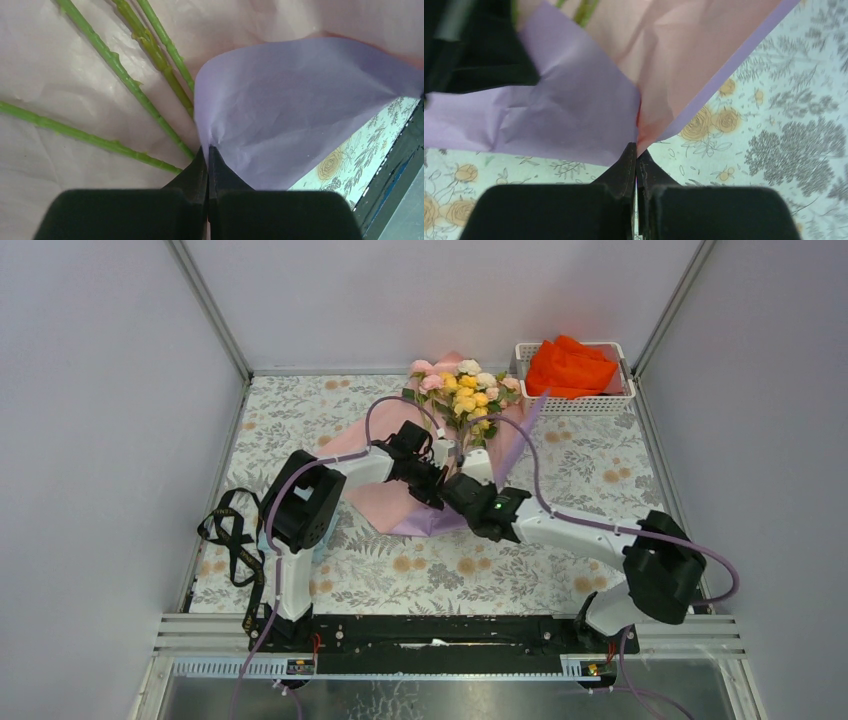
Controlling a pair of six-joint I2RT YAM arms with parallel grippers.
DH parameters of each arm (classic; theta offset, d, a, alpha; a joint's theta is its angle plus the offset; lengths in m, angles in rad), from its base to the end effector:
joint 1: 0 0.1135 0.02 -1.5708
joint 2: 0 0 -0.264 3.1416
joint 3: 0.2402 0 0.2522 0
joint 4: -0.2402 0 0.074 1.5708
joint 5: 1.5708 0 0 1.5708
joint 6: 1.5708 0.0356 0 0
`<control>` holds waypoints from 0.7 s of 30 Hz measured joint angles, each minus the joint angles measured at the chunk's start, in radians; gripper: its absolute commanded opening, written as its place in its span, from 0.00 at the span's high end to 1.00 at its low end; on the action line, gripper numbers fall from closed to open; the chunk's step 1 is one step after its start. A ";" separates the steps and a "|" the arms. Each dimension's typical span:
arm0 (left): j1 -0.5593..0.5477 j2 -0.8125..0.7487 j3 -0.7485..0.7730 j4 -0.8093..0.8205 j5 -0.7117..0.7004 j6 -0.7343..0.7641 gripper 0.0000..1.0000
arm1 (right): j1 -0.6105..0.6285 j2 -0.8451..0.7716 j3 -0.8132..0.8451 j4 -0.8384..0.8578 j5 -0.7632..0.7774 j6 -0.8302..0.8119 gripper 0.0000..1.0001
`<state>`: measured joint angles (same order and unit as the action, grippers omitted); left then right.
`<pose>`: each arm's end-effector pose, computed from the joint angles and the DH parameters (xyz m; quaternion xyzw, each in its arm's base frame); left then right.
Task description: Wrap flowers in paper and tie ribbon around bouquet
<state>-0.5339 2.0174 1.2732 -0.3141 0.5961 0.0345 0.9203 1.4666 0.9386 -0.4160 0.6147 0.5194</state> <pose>0.3390 -0.2236 0.1396 0.3307 0.8667 -0.3351 0.1646 0.1949 0.2222 0.2210 -0.0891 0.9071 -0.0227 0.4107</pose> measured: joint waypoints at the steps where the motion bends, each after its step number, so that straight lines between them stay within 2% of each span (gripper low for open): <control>1: 0.001 0.000 0.000 0.000 0.000 0.000 1.00 | 0.021 0.021 0.026 -0.011 0.019 -0.021 1.00; 5: 0.001 0.000 0.000 0.000 0.000 0.000 1.00 | 0.107 0.106 0.116 -0.013 0.066 -0.150 1.00; 9: 0.003 0.002 0.000 0.000 0.003 0.000 1.00 | 0.152 0.165 0.138 0.029 0.057 -0.293 1.00; 14: 0.010 0.004 0.000 0.001 0.013 0.000 1.00 | 0.172 0.201 0.130 0.122 -0.017 -0.467 1.00; 21: 0.035 0.008 -0.005 0.001 0.047 -0.018 1.00 | 0.174 0.232 0.078 0.254 -0.129 -0.618 1.00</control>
<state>-0.4992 2.0258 1.2678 -0.3130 0.6430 0.0162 1.0943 1.6989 1.0164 -0.1623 0.4858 -0.0990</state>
